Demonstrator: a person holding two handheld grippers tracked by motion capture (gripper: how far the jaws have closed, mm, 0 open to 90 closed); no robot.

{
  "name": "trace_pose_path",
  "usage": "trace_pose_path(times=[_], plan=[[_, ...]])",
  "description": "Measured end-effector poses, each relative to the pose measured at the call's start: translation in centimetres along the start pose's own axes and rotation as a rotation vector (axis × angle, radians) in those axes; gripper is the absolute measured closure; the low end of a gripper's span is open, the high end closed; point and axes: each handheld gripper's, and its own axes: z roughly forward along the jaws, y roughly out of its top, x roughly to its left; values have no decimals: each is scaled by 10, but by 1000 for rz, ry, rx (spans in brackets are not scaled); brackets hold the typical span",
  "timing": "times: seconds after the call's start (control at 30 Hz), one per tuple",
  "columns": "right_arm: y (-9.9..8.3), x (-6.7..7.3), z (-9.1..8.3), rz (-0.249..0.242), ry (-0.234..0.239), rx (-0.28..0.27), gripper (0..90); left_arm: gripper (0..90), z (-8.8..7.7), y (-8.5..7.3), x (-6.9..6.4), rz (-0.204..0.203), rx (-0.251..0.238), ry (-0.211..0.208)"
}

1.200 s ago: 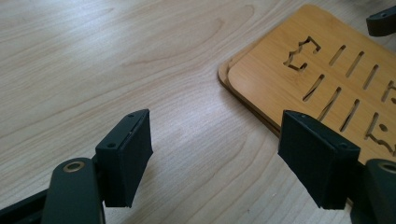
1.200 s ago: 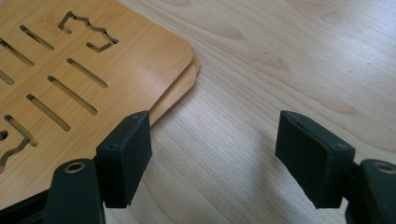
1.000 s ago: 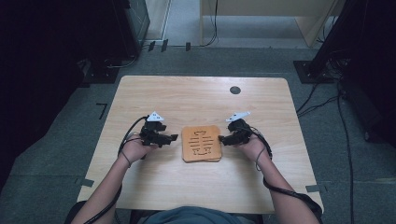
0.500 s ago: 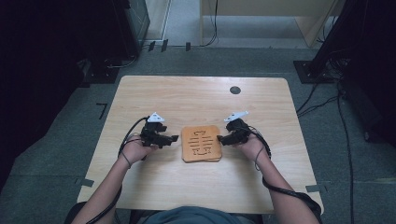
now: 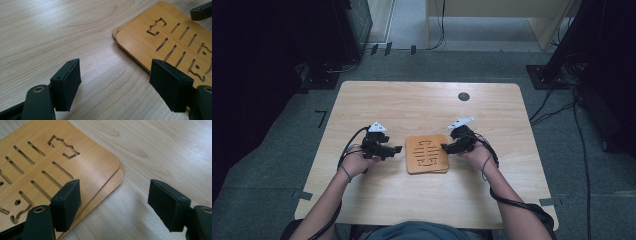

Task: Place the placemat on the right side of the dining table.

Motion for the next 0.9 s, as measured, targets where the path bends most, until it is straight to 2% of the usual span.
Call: trace_pose_path(times=[0.1,0.13,0.33,0.5,0.67,0.73,0.9], plan=[[-1,-1,1,-5,-2,13,265,242,-1,0,0,-4,-3,3],[-1,-1,2,7,0,13,266,242,-1,0,0,-5,-3,2],[1,0,2,-14,-2,9,268,243,-2,0,-1,-2,-9,1],[-1,-5,2,23,-2,13,266,243,-3,0,-1,-7,-12,-2],[1,-2,2,-11,-11,12,267,243,-3,1,-1,-5,-14,-3],[0,-5,1,8,-19,19,268,244,-3,1,-1,-7,-14,-3],[0,-3,4,3,-16,19,271,245,-2,1,-2,-4,-14,-8]])
